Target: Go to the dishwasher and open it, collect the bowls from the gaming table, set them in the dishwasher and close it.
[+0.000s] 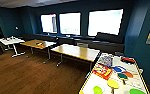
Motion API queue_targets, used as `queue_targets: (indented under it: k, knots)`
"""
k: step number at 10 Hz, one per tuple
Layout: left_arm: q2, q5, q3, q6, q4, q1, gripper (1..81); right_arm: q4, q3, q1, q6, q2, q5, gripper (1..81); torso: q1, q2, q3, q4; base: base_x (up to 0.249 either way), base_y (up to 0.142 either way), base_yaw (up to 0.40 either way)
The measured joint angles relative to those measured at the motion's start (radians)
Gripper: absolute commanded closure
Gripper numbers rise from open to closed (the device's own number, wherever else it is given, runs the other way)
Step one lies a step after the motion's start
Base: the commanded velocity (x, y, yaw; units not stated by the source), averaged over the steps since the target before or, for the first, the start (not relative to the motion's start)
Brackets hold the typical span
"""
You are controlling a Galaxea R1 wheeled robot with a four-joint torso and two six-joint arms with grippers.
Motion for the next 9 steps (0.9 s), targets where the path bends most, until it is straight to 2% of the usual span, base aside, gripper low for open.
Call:
queue_targets:
  k: [6,9]
  knots:
    - [-0.001,-0.001,0.0,0.0,0.0,0.006,1.0,0.0,0.0,-0.003,0.001,0.0,-0.002,1.0,0.0,0.0,0.0,0.0,0.0,0.0,0.0]
    - [-0.009,-0.001,0.0,0.0,0.0,0.006,1.0,0.0,0.0,-0.004,0.001,0.0,0.005,1.0,0.0,0.0,0.0,0.0,0.0,0.0,-0.227]
